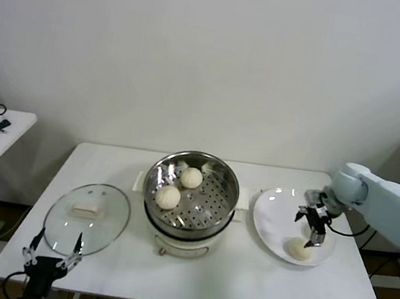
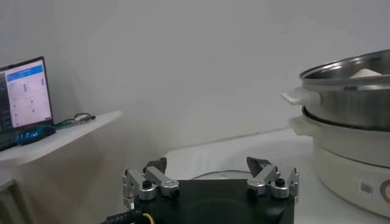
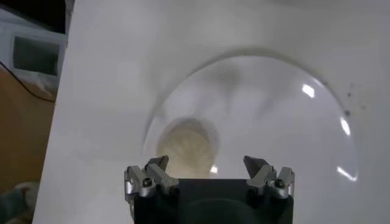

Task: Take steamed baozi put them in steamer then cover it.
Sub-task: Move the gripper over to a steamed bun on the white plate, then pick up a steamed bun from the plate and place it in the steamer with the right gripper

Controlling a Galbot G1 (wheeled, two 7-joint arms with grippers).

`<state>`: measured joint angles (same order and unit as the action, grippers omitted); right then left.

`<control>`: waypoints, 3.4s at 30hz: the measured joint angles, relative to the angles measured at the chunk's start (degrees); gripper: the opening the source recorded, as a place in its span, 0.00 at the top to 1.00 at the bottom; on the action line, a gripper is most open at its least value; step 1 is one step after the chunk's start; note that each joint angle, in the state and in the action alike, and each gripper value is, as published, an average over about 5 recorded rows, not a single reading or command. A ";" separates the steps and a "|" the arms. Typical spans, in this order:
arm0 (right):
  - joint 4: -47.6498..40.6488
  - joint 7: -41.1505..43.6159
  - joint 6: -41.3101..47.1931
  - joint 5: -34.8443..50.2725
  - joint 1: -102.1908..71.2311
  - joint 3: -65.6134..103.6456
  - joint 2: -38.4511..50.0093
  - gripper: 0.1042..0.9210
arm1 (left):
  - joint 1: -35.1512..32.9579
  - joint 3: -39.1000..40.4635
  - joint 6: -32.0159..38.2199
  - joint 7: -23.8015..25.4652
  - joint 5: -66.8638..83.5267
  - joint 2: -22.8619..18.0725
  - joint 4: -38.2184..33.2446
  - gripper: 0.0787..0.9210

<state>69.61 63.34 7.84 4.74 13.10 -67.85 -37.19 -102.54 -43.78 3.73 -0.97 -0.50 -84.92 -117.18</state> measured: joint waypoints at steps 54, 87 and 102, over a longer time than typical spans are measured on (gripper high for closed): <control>-2.16 6.59 -20.65 -10.67 12.21 -1.56 -10.76 0.29 | 0.34 0.32 -0.52 -0.24 -1.18 -0.01 0.07 0.12; 5.34 10.44 -35.43 -12.80 20.13 -5.16 -37.98 0.28 | -2.26 -0.61 0.99 -0.22 -0.50 -0.24 -0.87 0.12; 7.14 10.68 -35.40 -11.71 17.07 -8.45 -41.14 0.27 | -1.93 -0.47 1.39 -0.36 0.67 0.10 0.24 0.12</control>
<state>76.75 74.02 -27.56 -6.97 30.18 -76.30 -78.33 -104.47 -44.25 5.12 -1.33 0.17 -84.82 -116.94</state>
